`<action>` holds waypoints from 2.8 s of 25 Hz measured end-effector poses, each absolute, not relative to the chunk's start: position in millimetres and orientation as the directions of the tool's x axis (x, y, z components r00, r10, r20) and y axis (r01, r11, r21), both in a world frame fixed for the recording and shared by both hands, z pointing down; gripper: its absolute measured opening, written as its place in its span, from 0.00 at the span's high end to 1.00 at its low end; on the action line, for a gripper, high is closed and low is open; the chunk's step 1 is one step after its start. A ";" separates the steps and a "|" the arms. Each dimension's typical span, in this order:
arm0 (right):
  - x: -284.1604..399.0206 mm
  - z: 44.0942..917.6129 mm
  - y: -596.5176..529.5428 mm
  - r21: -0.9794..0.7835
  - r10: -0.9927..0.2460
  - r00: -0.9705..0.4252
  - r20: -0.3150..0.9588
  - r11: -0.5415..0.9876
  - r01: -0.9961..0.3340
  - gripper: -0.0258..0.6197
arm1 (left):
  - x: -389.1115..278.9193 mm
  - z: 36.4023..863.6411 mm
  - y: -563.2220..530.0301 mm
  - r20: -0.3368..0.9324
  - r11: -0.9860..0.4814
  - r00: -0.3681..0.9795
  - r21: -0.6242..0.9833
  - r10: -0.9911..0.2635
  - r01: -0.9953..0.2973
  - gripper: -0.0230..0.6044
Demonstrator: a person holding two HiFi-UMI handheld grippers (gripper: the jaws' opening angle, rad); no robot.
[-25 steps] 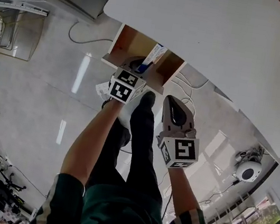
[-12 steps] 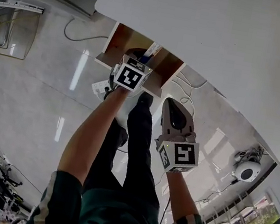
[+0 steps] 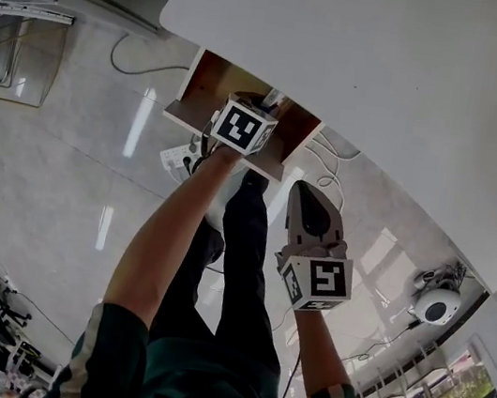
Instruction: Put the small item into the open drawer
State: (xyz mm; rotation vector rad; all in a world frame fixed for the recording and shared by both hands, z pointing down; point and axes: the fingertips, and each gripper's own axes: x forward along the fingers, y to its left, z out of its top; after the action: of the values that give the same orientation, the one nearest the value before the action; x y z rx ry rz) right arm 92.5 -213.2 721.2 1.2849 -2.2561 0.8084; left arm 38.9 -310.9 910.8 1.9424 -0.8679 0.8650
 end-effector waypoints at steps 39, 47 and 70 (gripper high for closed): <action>64.7 708.1 -212.7 -0.273 -0.635 -0.474 0.610 0.392 -0.878 0.92 | -13.4 820.2 -301.5 0.732 -0.437 0.507 0.313 -0.454 -0.843 0.94; 58.8 628.8 -233.2 -0.288 -0.671 -0.496 0.551 0.406 -0.868 0.92 | -22.5 705.6 -282.3 0.655 -0.483 0.525 0.267 -0.544 -0.834 0.94; 63.5 427.0 -250.5 -0.169 -0.770 -0.535 0.348 0.510 -0.843 0.92 | -30.5 447.7 -253.1 0.409 -0.518 0.524 0.137 -0.747 -0.844 0.94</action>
State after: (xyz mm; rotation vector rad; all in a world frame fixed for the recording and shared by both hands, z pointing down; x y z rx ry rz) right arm 63.5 -250.5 427.0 1.3721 -2.5241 0.4712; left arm -30.5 -253.1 447.7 2.4491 -1.3236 0.4315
